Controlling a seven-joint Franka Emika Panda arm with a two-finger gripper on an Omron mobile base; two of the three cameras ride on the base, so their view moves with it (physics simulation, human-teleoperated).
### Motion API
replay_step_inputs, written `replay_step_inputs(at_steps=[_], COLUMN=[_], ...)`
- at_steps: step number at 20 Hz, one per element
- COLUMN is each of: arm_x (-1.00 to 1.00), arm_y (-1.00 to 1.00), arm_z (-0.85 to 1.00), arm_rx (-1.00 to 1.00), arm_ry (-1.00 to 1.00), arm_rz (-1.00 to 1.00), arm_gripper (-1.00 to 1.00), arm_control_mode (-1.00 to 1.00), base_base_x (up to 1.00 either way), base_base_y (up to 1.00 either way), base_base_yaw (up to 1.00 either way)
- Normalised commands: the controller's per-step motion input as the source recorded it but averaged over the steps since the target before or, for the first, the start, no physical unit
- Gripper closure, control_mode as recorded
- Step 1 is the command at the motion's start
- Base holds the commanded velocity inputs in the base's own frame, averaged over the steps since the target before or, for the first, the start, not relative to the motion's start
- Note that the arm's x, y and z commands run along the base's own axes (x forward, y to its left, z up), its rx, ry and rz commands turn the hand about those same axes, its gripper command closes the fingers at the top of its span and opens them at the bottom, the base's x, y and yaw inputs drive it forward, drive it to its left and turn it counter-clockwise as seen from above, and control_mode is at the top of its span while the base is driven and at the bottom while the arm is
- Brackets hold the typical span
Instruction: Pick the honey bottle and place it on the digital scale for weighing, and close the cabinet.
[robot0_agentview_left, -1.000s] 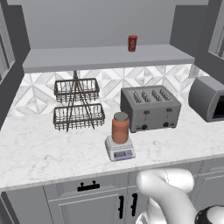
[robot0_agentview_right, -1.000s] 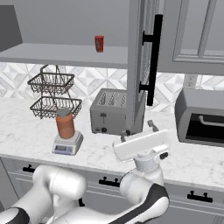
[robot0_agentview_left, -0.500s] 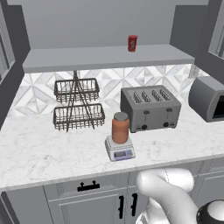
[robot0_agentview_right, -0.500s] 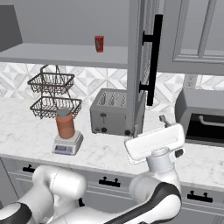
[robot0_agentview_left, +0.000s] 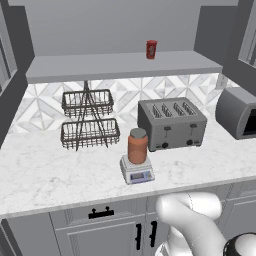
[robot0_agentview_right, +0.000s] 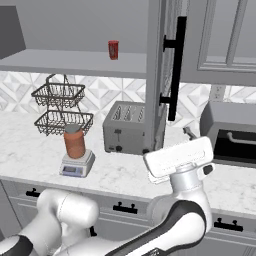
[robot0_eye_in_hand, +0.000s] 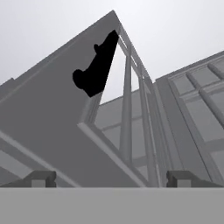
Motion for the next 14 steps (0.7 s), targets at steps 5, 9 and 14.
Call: replay_step_inputs(at_steps=[5, 9, 14], arm_x=[-0.01, 0.13, 0.37], arm_y=[0.30, -0.03, -0.66], arm_z=[0.64, 0.12, -0.43], arm_rx=[-0.07, -0.02, 0.01], arm_ry=[0.00, 0.07, 0.20], arm_rz=[0.00, 0.05, 0.17], arm_gripper=[-1.00, -1.00, -1.00], arm_control_mode=[-1.00, -1.00, -1.00], base_base_x=[0.00, 0.00, 0.00], base_base_y=[0.00, 0.00, 0.00], base_base_yaw=[0.00, 0.00, 0.00])
